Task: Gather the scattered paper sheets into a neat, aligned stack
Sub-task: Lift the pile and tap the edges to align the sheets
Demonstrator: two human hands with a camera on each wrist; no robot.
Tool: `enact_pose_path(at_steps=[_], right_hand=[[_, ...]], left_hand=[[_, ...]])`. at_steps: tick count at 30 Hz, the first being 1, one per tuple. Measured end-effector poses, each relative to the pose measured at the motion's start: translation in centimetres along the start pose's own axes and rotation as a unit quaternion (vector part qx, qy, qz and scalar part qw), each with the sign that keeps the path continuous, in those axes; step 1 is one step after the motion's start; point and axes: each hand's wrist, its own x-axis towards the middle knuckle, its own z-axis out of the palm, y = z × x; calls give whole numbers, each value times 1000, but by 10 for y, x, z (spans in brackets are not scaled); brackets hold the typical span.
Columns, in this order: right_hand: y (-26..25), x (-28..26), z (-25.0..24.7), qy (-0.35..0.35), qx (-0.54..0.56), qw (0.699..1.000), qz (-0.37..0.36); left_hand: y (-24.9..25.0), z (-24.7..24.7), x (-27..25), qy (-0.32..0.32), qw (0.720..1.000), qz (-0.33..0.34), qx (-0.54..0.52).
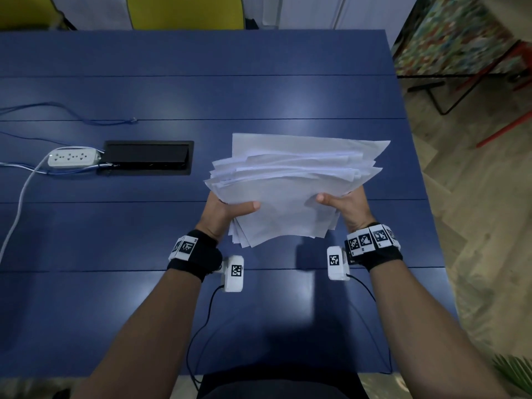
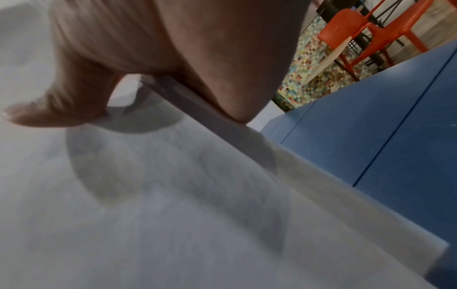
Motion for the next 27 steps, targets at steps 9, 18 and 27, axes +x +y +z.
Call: enact_pose_path(at_steps=[9, 18, 27], right_hand=[[-13, -13, 19, 13, 2, 1000, -12], [-40, -11, 17, -17, 17, 995, -93], [20, -20, 4, 75, -58, 993, 69]], left_hand=[[6, 11, -5, 10, 1000, 22, 10], [15, 13, -9, 2, 998, 59, -5], [-43, 10, -10, 92, 993, -39, 55]])
